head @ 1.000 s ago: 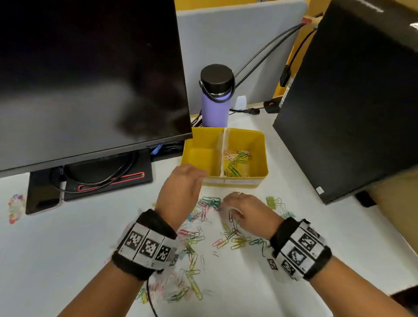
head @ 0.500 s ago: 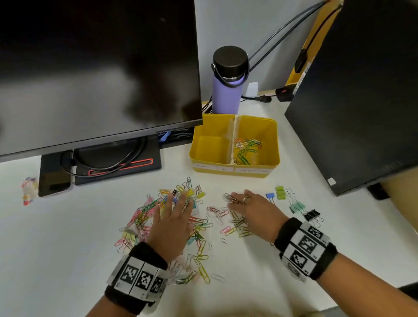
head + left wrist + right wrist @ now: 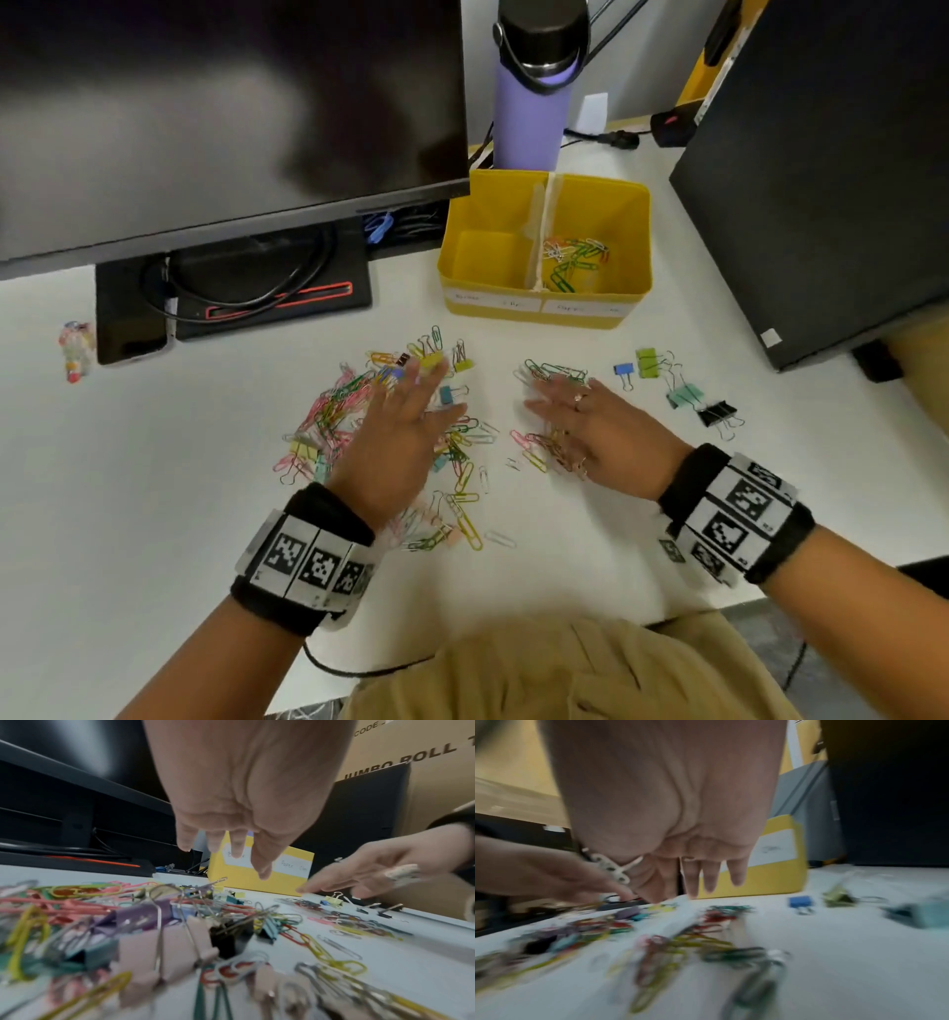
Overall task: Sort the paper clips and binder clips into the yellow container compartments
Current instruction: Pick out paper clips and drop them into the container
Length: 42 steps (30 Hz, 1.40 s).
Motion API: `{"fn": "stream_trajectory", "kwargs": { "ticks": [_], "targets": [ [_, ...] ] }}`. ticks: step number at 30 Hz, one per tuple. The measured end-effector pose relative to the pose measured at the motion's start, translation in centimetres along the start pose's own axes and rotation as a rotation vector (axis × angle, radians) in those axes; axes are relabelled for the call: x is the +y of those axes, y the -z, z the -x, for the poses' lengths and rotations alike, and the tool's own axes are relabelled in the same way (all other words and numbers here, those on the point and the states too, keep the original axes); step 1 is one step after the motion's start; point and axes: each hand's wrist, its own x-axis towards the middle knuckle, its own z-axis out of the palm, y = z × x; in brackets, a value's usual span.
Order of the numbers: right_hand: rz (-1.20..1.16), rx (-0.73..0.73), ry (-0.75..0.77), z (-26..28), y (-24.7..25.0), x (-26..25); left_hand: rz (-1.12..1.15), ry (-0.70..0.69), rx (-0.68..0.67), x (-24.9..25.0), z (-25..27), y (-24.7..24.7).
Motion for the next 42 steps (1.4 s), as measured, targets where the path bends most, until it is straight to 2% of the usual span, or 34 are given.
{"fn": "stream_trajectory", "kwargs": {
  "ticks": [2,4,7,11,14,17,19,21,24,28,31,32,34,35,37,39,42],
  "targets": [
    [-0.076,-0.015,-0.167,-0.2,-0.4,1.1,-0.087,-0.043,-0.037,0.6,1.2,-0.6],
    [-0.033,-0.095,-0.225,-0.4,-0.9,1.4,-0.207,-0.048,-0.1,1.6,2.2,-1.1],
    [0.016,-0.149,-0.135,0.6,-2.5,0.6,-0.249,-0.004,-0.163,2.2,3.5,-2.8],
    [-0.002,-0.181,-0.041,2.7,-4.0,-0.7,-0.231,-0.056,-0.226,4.0,3.9,-4.4],
    [-0.107,-0.056,-0.096,3.5,-3.5,-0.8,-0.203,-0.084,-0.204,5.2,3.3,-4.5],
    [-0.18,0.118,-0.289,4.6,-2.9,-0.3,-0.157,-0.027,-0.189,5.0,2.9,-4.1],
    [-0.202,0.126,-0.394,4.9,-2.8,-0.1,-0.139,0.031,-0.249,4.5,3.1,-3.8],
    [-0.214,0.13,-0.408,4.6,-3.0,-0.3,-0.136,0.069,-0.303,3.8,3.6,-3.8],
    [-0.255,0.129,-0.333,3.3,-3.5,-1.4,-0.145,0.12,-0.318,2.6,4.2,-4.1],
    [-0.174,0.076,-0.213,1.7,-3.3,-2.8,-0.222,0.165,-0.209,1.9,4.5,-3.8],
    [-0.06,0.087,0.036,0.3,-3.2,-3.6,-0.253,0.151,-0.122,2.6,4.4,-2.6],
    [-0.024,0.054,0.106,-0.2,-3.3,-3.8,-0.214,0.136,-0.08,2.9,4.4,-2.4],
    [0.06,-0.05,0.142,-0.6,-3.7,-3.8,0.028,0.152,-0.027,3.5,4.6,-1.8],
    [0.097,-0.089,0.127,-0.5,-3.8,-3.5,0.147,0.174,-0.038,3.9,4.7,-1.5],
    [0.121,-0.088,0.093,0.3,-3.6,-2.6,0.231,0.169,-0.092,5.0,4.8,-1.1],
    [0.098,-0.064,0.088,0.9,-3.0,-1.8,0.2,0.151,-0.163,5.8,4.5,-1.3],
    [-0.073,-0.001,0.073,0.6,-1.6,-1.1,0.141,0.144,-0.25,6.6,3.3,-1.8]
  ]
}}
